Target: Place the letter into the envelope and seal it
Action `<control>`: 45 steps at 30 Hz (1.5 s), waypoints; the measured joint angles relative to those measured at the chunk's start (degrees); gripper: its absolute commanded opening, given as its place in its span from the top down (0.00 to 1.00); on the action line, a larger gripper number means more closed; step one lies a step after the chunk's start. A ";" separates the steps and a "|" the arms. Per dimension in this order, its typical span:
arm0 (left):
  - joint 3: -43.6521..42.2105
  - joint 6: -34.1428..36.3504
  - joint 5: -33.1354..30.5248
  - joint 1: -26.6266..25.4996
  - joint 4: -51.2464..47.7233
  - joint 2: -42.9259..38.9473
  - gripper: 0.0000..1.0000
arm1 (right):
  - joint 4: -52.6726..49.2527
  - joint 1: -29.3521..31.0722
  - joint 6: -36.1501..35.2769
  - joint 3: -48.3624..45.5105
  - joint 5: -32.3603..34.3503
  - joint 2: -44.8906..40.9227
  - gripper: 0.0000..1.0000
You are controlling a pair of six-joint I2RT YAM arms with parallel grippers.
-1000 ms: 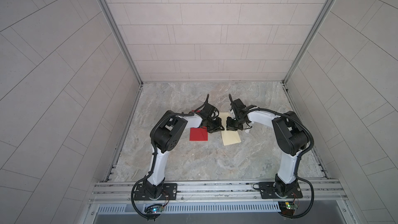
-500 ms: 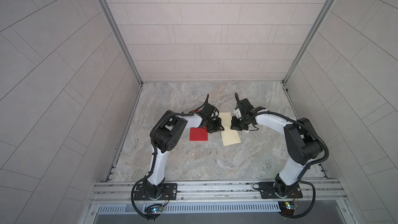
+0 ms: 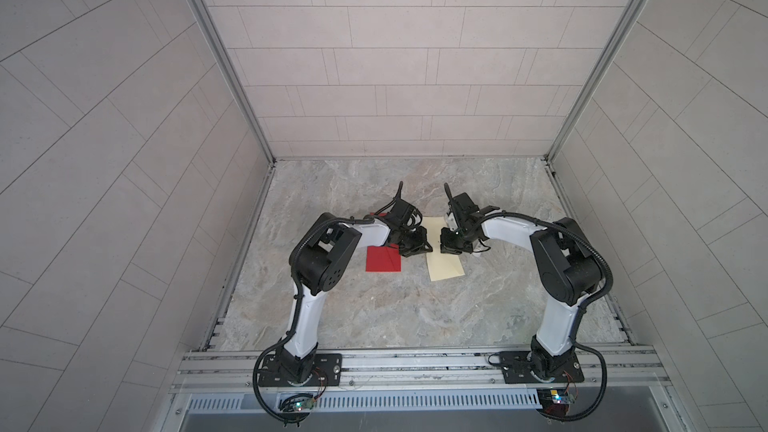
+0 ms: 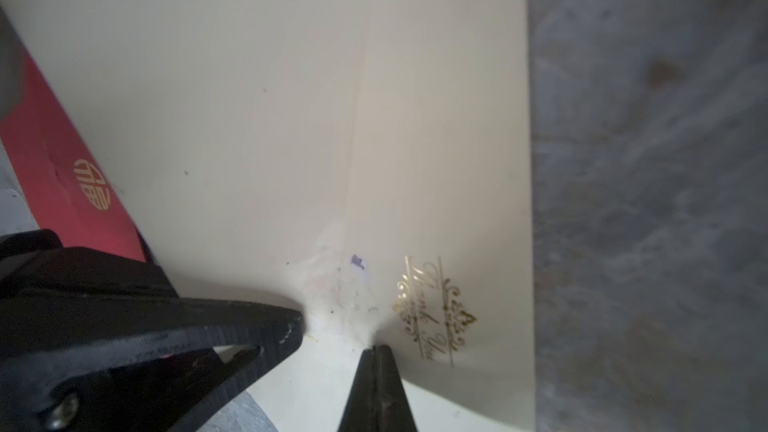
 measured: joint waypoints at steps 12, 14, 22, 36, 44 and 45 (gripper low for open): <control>0.35 0.59 -0.44 0.13 -1.03 -0.28 0.81 | -0.46 1.36 0.44 0.87 2.58 -0.07 1.00; 1.27 1.29 -0.90 0.33 -2.99 -1.11 0.53 | -0.52 1.36 0.44 0.85 3.34 -1.27 1.00; 2.58 7.23 -14.49 3.13 -15.08 -15.63 0.17 | -0.50 0.33 0.44 0.90 5.79 -9.18 0.95; -9.92 10.80 -40.28 15.87 -30.67 -36.54 0.10 | -1.14 -2.91 1.73 -0.74 8.52 -11.69 0.84; -10.34 13.09 -36.61 17.70 -32.28 -31.28 0.25 | -1.66 -6.75 1.97 -2.69 9.09 -14.82 0.83; -10.34 13.42 -36.15 17.70 -32.17 -29.88 0.25 | -1.84 -7.30 1.95 -2.95 9.22 -15.30 0.83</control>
